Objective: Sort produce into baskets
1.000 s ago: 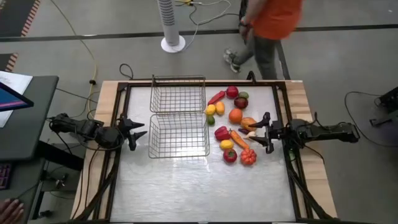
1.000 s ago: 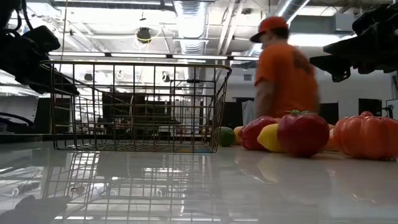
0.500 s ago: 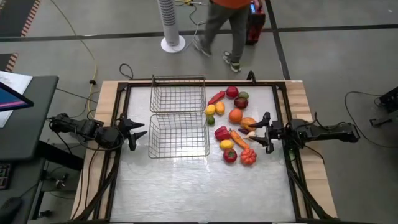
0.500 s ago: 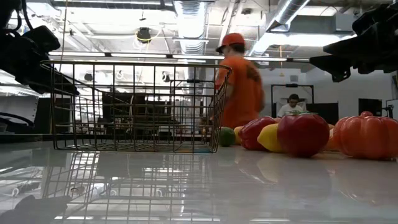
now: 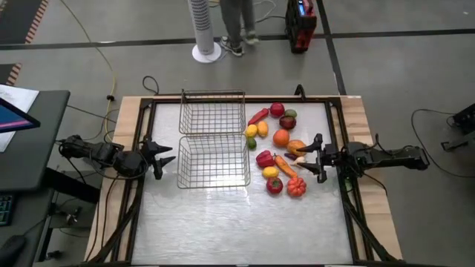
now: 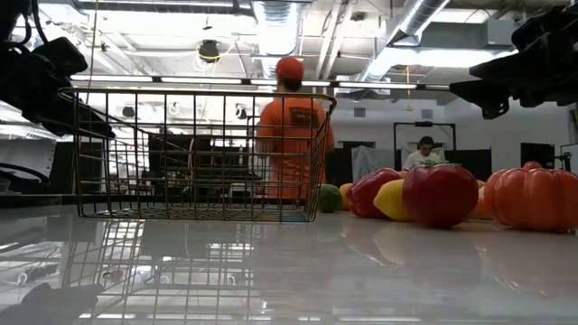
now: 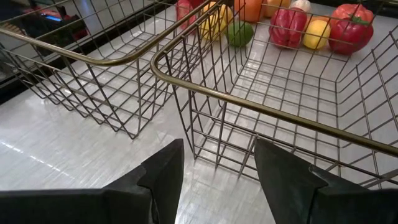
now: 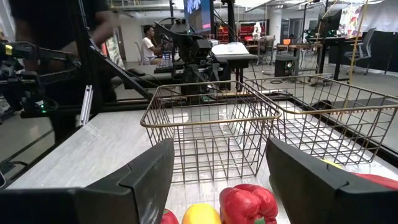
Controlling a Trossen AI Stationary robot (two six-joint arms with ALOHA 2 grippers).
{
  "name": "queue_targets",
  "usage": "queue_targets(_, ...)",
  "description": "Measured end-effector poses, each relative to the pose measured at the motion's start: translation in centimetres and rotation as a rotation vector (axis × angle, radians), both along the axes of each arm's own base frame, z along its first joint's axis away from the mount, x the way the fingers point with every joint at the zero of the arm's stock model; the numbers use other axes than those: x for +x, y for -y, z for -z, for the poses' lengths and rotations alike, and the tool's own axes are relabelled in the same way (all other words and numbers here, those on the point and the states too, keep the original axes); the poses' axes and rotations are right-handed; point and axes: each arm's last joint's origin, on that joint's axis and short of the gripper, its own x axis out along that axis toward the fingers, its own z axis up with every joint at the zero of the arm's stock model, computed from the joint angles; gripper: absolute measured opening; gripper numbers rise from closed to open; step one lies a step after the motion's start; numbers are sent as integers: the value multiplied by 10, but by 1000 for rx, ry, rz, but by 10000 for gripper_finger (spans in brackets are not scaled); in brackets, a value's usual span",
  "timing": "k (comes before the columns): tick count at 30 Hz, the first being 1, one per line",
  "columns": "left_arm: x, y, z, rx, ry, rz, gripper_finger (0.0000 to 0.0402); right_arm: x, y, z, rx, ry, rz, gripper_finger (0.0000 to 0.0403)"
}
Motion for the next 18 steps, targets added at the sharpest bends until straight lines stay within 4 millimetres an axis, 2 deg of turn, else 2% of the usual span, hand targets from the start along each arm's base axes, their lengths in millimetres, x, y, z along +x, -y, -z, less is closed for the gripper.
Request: queue_targets(18, 0, 0, 0, -13, 6, -6, 183, 0, 0, 0, 0, -1, 0, 282)
